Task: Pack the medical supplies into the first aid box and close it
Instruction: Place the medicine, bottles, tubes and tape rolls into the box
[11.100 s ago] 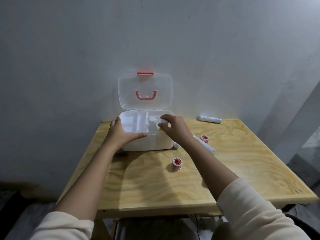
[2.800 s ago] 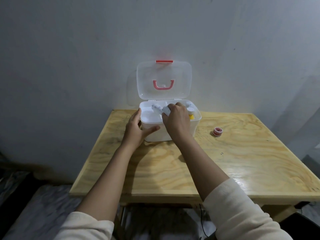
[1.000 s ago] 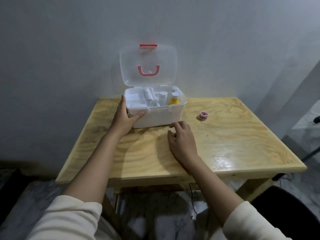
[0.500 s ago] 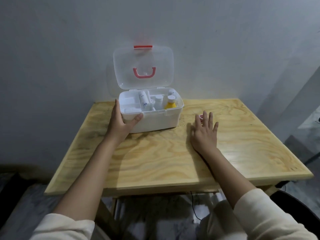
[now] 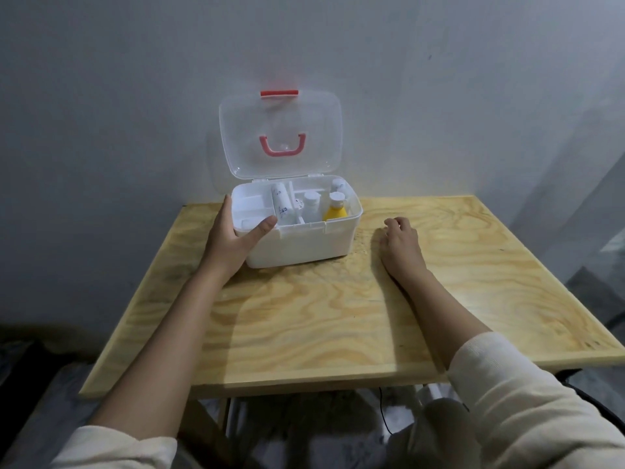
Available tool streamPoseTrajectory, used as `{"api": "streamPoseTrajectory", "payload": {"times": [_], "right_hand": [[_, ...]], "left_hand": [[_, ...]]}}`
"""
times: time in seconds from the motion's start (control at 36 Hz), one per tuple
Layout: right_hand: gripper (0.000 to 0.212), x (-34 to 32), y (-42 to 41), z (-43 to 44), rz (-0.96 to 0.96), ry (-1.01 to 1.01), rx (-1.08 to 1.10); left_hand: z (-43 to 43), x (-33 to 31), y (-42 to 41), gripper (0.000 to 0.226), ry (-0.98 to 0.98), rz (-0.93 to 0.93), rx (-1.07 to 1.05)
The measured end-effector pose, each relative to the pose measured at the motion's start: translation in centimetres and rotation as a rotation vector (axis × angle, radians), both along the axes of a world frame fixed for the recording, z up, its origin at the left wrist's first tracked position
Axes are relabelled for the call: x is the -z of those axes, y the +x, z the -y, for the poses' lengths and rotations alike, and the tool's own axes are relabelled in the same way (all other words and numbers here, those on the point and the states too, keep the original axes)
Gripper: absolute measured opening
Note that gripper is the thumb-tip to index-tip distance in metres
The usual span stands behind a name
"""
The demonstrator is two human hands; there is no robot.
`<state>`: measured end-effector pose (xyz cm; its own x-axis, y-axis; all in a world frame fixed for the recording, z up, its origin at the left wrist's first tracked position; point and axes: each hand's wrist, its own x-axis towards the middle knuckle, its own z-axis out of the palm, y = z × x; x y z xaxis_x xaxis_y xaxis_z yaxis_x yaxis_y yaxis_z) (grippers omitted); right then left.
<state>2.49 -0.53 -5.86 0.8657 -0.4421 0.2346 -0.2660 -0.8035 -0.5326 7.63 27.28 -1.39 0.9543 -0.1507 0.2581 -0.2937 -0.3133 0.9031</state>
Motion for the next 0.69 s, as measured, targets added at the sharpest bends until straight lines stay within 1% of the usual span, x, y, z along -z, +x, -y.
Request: {"api": "streamPoseTrajectory", "payload": {"times": [0.11,0.22,0.28,0.33,0.39,0.47,0.56,0.64,0.69], "right_hand": [[0.036,0.0,-0.2,0.0,0.034,0.011,-0.007],[0.034,0.0,-0.4,0.2,0.079,0.032,-0.019],[0.033,-0.1,-0.6,0.3,0.114,0.079,-0.010],[0.031,-0.3,-0.8,0.3,0.146,0.149,0.011],[0.031,-0.6,-1.0,0.2,0.167,0.207,0.035],[0.030,-1.5,-1.1,0.0,0.230,0.241,0.066],[0.028,-4.0,-0.6,-0.6,0.359,0.235,0.058],[0.026,-7.8,0.5,-2.0,0.505,0.217,-0.008],[0.025,-10.5,1.3,-3.5,0.563,0.226,-0.083]], "left_hand": [[-0.2,0.3,0.4,0.053,0.001,0.008,0.033],[-0.1,0.0,0.2,0.050,-0.024,0.006,0.059],[-0.2,-0.1,0.1,0.058,-0.042,0.002,0.067],[-0.3,0.0,0.2,0.076,-0.055,-0.007,0.076],[-0.5,0.0,0.3,0.087,-0.057,-0.013,0.076],[-0.6,0.0,0.3,0.091,-0.055,-0.022,0.084],[-0.6,0.0,0.3,0.099,-0.057,-0.031,0.079],[-0.6,0.0,0.2,0.105,-0.061,-0.031,0.071],[-0.5,0.2,0.3,0.106,-0.076,-0.028,0.065]]}}
